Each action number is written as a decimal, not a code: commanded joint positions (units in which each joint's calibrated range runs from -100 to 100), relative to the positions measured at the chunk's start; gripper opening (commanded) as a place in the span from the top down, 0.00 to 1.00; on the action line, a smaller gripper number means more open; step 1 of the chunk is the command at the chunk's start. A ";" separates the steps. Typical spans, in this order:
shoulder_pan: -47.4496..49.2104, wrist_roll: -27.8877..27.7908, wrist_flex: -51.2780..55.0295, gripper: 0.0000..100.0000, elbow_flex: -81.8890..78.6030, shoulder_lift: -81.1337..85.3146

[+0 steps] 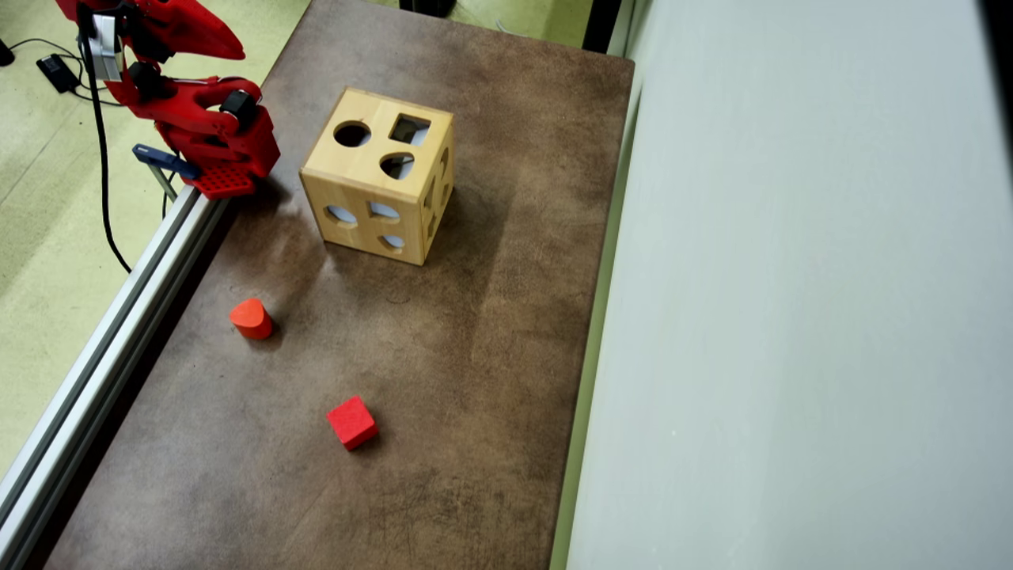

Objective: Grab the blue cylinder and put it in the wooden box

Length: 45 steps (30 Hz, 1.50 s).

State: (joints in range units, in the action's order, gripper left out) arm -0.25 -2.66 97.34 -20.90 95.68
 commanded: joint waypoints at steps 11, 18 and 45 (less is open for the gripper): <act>-4.65 -1.47 0.41 0.97 -0.12 -0.18; -4.65 -1.42 0.25 0.97 -0.12 -0.18; -4.65 -1.37 0.25 0.97 -0.12 -0.18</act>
State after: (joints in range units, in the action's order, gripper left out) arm -5.07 -3.79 97.34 -20.99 95.76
